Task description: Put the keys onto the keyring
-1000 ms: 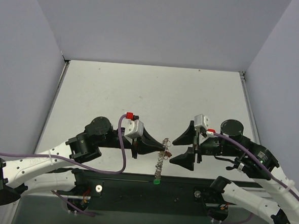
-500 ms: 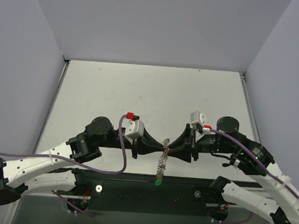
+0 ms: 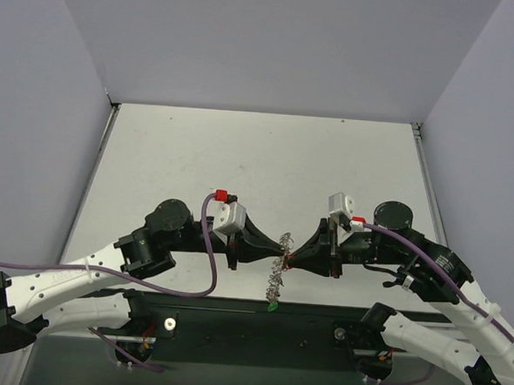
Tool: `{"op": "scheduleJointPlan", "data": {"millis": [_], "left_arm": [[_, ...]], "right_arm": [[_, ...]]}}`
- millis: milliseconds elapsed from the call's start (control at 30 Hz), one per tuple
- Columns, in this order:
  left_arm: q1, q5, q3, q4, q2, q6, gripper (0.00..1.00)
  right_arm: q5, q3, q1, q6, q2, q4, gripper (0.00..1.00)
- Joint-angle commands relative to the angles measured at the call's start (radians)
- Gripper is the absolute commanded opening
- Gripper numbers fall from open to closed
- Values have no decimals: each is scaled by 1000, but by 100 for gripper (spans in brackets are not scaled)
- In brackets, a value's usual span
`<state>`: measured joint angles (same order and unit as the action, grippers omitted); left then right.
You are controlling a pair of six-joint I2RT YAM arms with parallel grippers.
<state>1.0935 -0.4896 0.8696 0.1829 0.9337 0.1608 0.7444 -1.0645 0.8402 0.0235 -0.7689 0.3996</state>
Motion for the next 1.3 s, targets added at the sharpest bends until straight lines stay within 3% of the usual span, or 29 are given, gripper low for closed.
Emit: {"op": "scheduleJointPlan", "data": {"millis": [0, 833, 1267], "left_arm": [[2, 9, 3, 165, -24, 32, 0], [2, -70, -55, 412, -52, 117, 0], [2, -93, -121, 700, -13, 198, 0]], "right_arm": [[10, 11, 5, 0, 6, -59, 0], [27, 28, 5, 1, -6, -59, 0], [41, 32, 3, 3, -10, -54, 0]]}}
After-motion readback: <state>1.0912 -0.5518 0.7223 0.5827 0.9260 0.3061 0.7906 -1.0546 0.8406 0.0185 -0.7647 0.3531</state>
